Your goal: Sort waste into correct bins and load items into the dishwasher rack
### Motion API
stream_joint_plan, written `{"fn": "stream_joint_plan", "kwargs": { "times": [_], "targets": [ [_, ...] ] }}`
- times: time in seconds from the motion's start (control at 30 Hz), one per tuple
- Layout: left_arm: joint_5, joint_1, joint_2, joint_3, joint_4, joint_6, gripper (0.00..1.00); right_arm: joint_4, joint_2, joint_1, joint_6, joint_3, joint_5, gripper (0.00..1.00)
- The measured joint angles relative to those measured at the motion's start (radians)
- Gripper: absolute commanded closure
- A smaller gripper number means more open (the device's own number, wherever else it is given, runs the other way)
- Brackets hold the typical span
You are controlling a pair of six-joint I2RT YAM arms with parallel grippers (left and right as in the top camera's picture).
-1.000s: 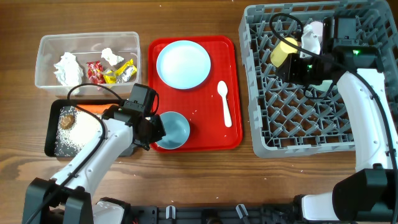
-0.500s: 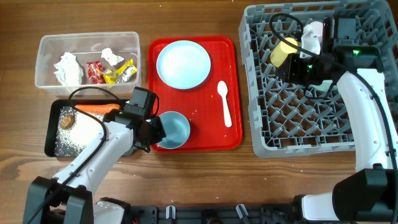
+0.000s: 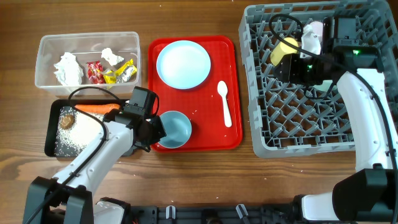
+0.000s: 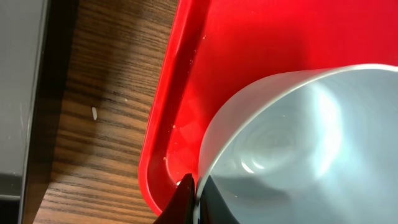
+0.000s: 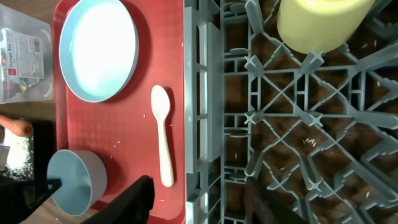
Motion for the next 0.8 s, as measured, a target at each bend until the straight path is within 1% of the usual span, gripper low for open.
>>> {"fn": "stream_joint_plan", "kwargs": {
  "times": [0.1,0.2,0.23,0.3,0.43,0.53,0.6,0.8],
  "targets": [
    [0.0,0.0,-0.014,0.029,-0.012,0.0,0.96,-0.002,0.0,0.0,0.0,0.021,-0.007,0.47],
    [0.0,0.0,-0.056,0.074,-0.017,0.0,0.96,0.0,-0.004,0.0,0.0,0.071,-0.031,0.5],
    [0.002,0.0,-0.072,0.088,-0.019,0.0,0.96,0.0,-0.01,0.0,0.0,0.078,-0.039,0.53],
    [0.021,0.0,-0.099,0.108,-0.02,0.0,0.96,-0.003,-0.021,0.0,0.0,0.082,-0.066,0.55],
    [0.067,-0.01,-0.109,0.14,-0.02,0.0,0.96,-0.029,-0.025,0.02,0.0,0.084,-0.095,0.55],
    [0.087,-0.039,-0.11,0.161,-0.014,0.0,0.96,-0.035,-0.025,0.084,0.0,0.084,-0.102,0.55],
    [0.091,-0.058,-0.11,0.167,-0.003,0.0,0.96,-0.033,-0.025,0.16,0.0,0.084,-0.098,0.55],
    [0.097,-0.064,-0.109,0.168,-0.001,0.0,0.96,-0.014,-0.025,0.357,0.0,0.084,-0.019,0.54]
  ]
}}
